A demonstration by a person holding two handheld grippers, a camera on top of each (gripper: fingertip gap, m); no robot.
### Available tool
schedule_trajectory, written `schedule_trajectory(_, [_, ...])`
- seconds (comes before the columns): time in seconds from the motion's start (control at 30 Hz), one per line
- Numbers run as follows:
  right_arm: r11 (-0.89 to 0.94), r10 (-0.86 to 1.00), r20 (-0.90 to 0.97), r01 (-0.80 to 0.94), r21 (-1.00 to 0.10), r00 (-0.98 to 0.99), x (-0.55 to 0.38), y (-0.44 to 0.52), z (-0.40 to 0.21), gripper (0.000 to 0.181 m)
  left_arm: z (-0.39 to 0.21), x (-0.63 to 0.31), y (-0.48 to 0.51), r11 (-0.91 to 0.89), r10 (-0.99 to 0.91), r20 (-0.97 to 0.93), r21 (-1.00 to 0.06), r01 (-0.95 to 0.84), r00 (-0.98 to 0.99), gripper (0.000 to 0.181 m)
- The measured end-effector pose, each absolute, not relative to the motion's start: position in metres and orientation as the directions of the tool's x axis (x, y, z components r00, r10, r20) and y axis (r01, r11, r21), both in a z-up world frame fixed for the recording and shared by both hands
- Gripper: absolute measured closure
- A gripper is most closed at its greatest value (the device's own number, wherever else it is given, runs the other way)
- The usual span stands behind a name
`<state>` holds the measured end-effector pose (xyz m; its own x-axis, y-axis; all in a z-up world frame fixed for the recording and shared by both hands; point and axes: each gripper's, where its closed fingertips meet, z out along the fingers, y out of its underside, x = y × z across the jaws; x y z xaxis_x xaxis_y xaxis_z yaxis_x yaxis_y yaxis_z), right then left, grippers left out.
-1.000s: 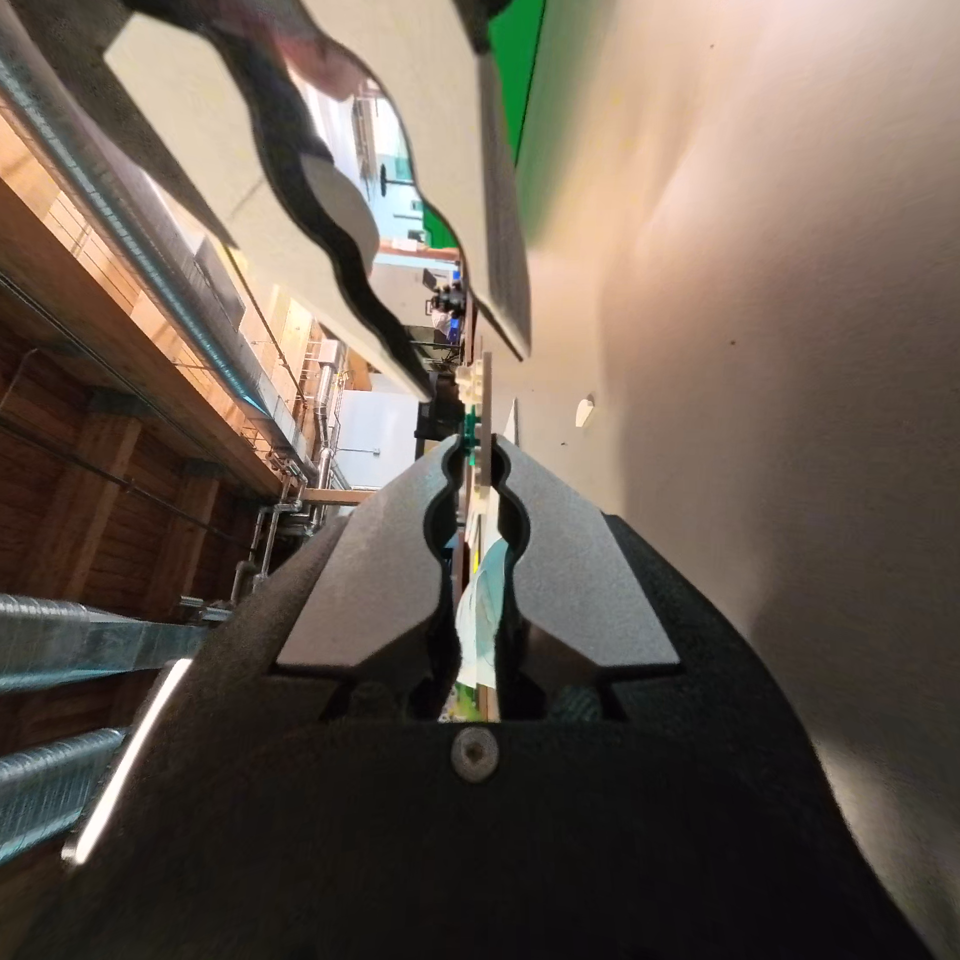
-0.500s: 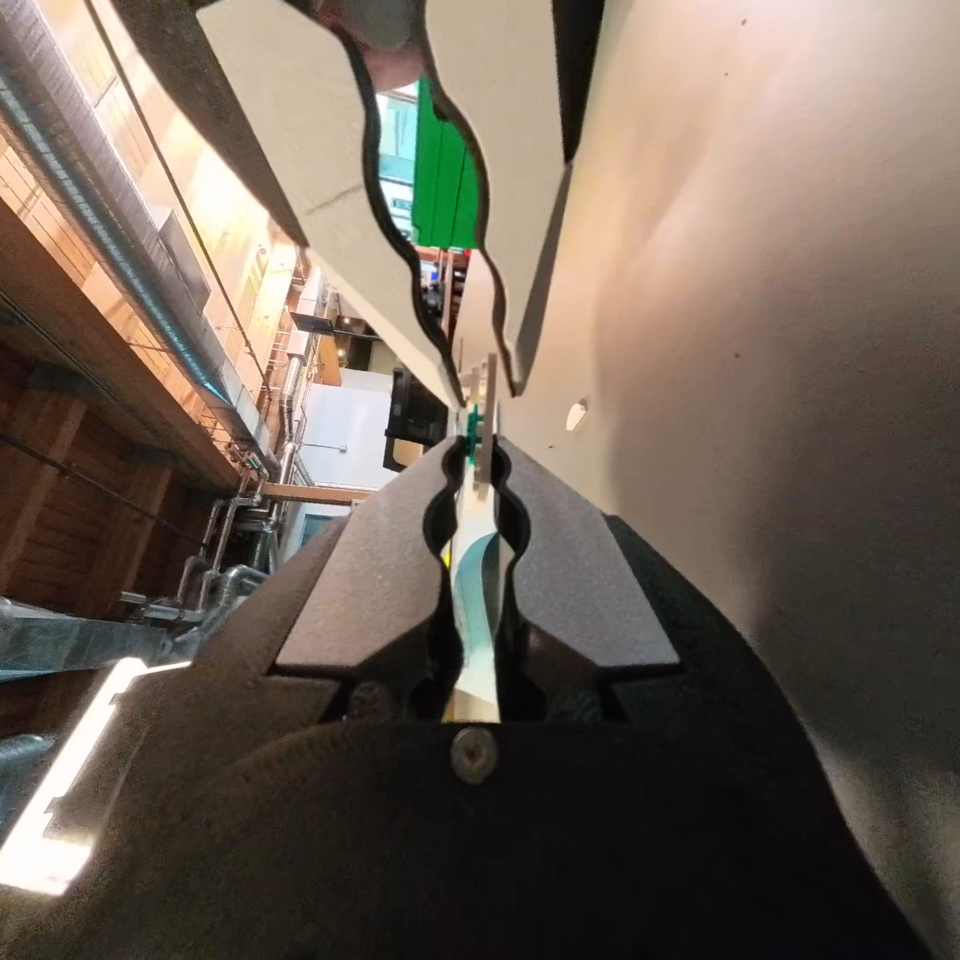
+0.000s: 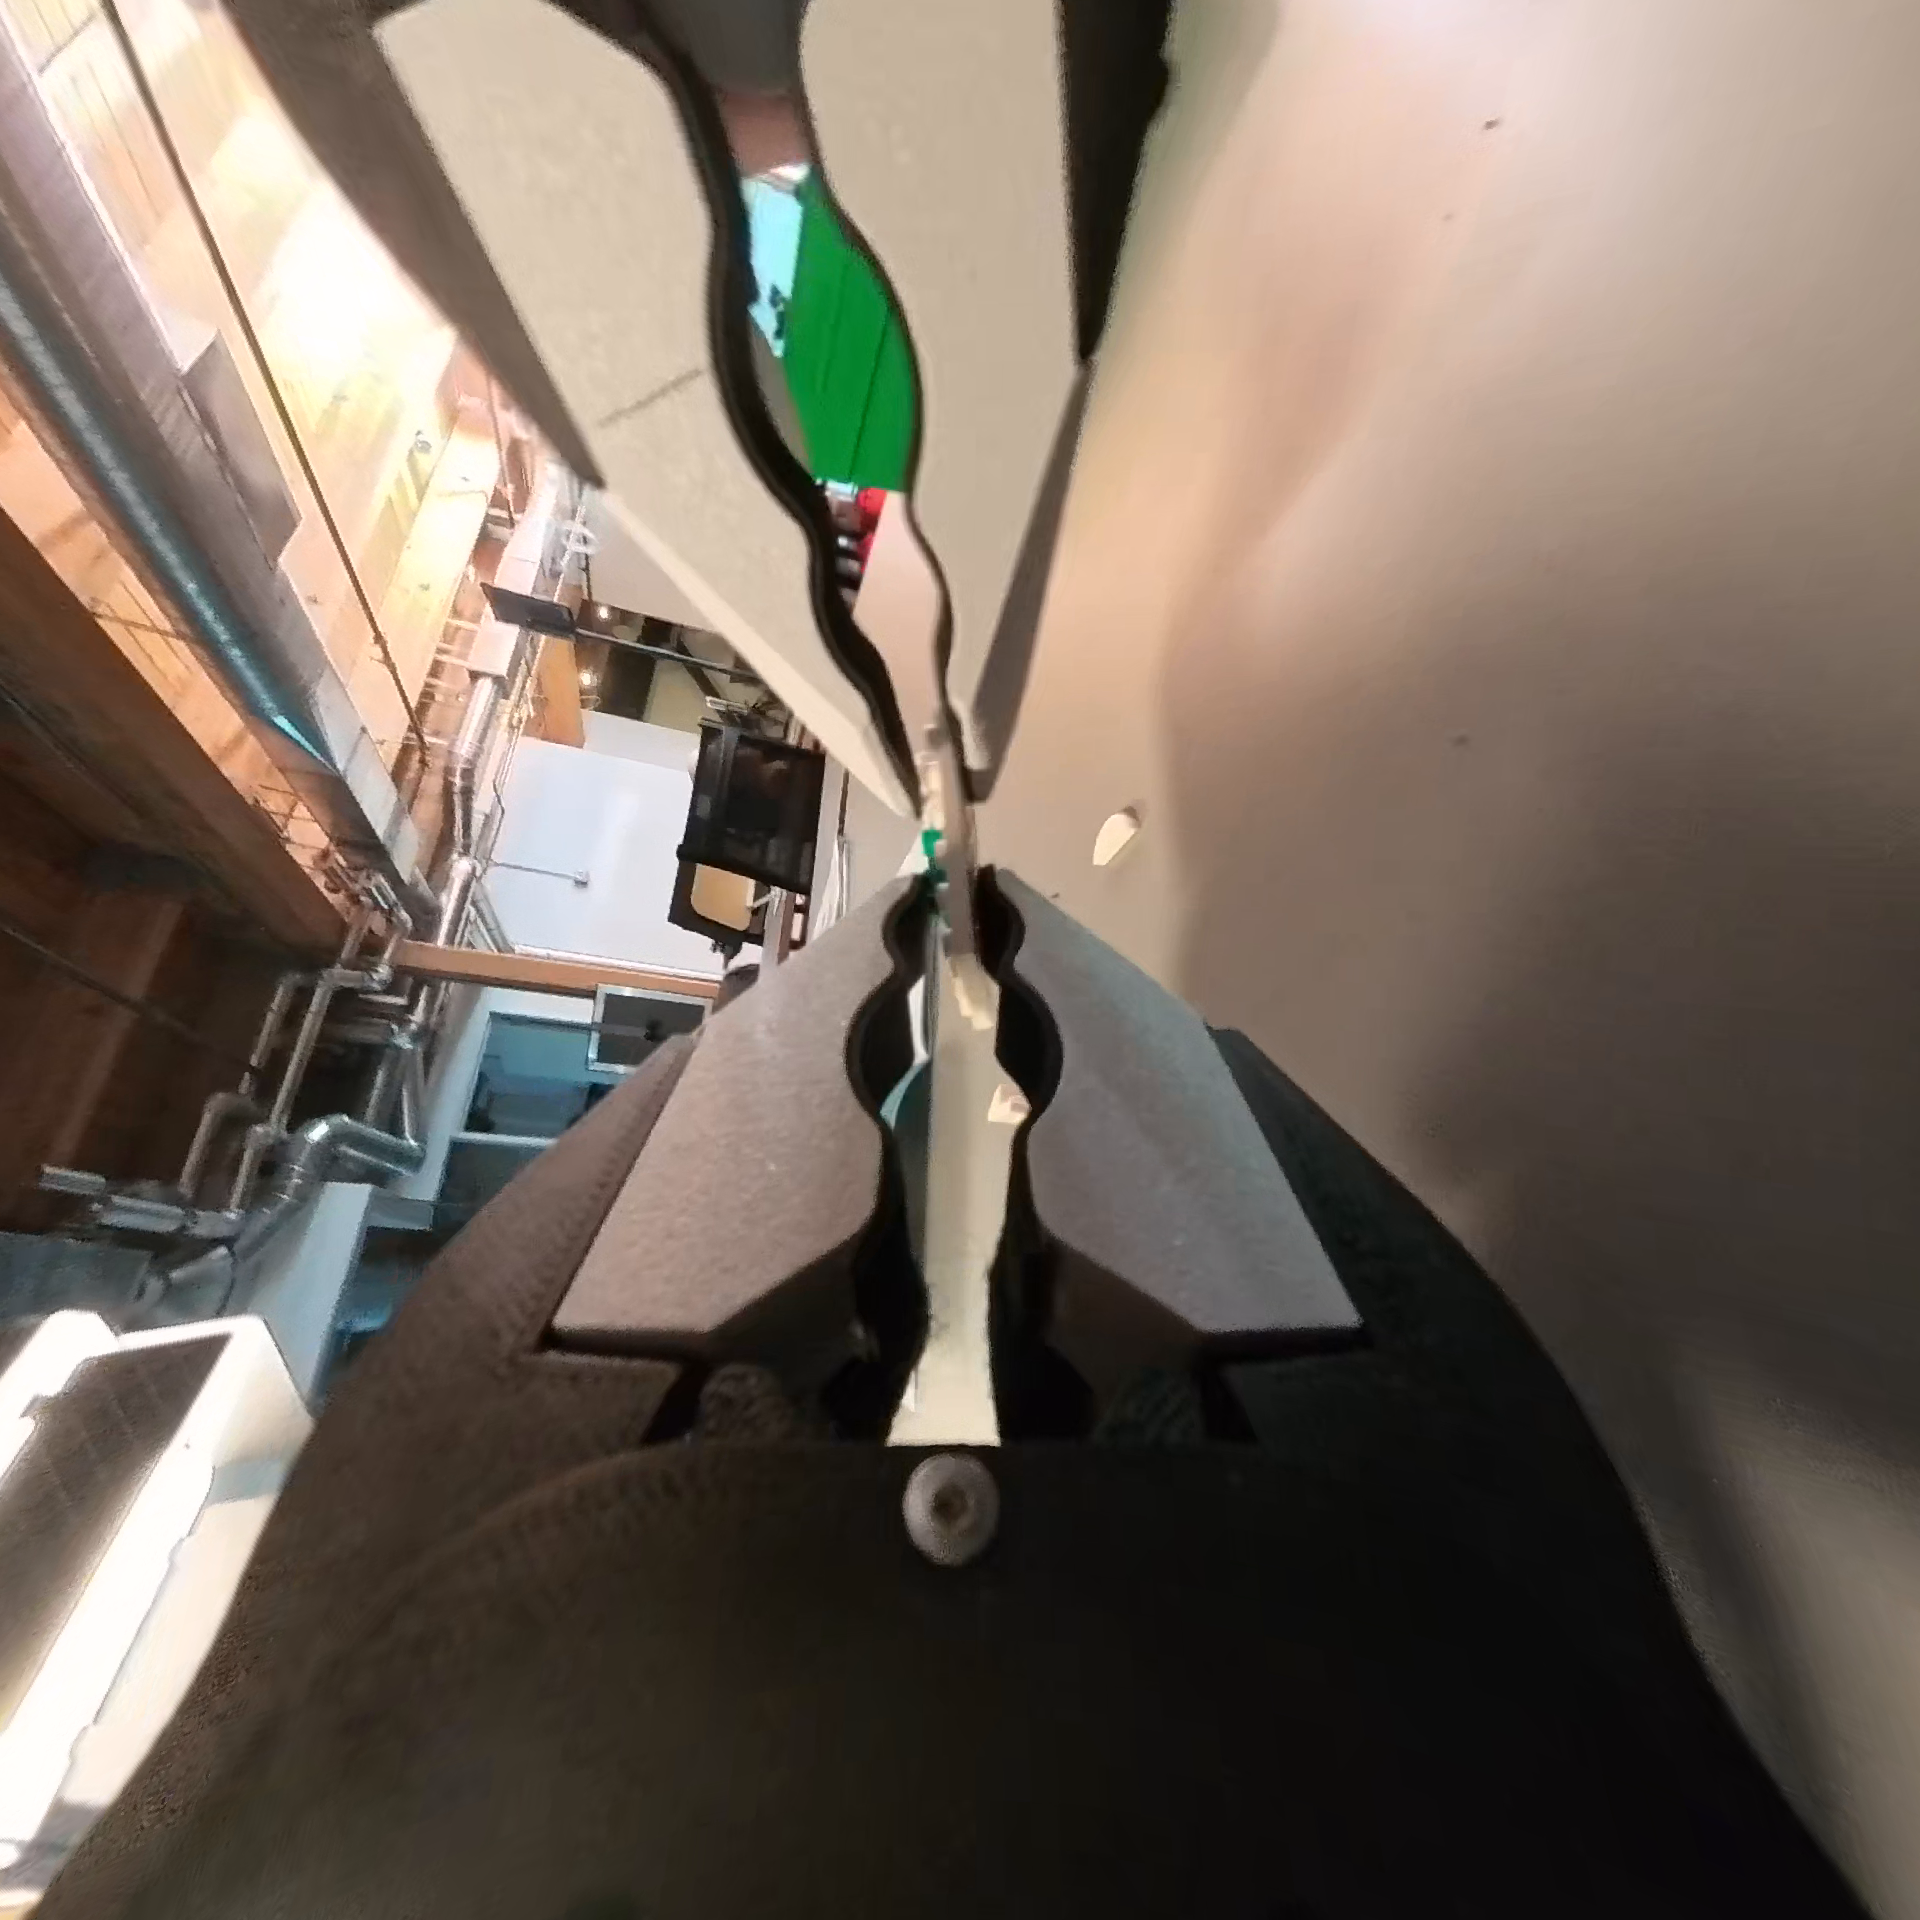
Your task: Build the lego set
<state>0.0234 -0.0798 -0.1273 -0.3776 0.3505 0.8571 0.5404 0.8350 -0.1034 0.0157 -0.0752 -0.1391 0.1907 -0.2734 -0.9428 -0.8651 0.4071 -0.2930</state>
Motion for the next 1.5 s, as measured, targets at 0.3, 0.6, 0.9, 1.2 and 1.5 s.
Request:
schedule_trajectory(0.3, [0.807, 0.444, 0.846, 0.541, -0.235, -0.295, 0.030, -0.076, -0.128, 0.148, -0.138, 0.013, -0.073, 0.391, -0.261, -0.947, -0.280, -0.877, 0.186, 0.174])
schedule_trajectory(0.6, [0.857, 0.307, 0.911, 0.496, -0.138, -0.276, 0.026, -0.076, -0.124, 0.177, -0.127, 0.014, -0.085, 0.453, -0.171, -0.975, -0.208, -0.867, 0.144, 0.174])
schedule_trajectory(0.9, [0.497, 0.859, 0.486, 0.485, -0.720, -0.161, 0.030, -0.057, -0.133, 0.152, -0.137, -0.028, -0.087, 0.341, -0.089, -0.996, -0.004, -0.940, -0.028, 0.174])
schedule_trajectory(1.2, [0.205, 0.921, -0.028, 0.544, -0.814, -0.389, 0.036, -0.054, -0.167, 0.151, -0.138, -0.025, -0.093, 0.356, -0.081, -0.995, 0.018, -0.934, -0.050, 0.173])
schedule_trajectory(1.5, [0.243, 0.877, -0.085, 0.589, -0.771, -0.473, 0.027, -0.049, -0.178, 0.161, -0.136, -0.022, -0.095, 0.366, -0.089, -0.995, 0.002, -0.931, -0.037, 0.173])
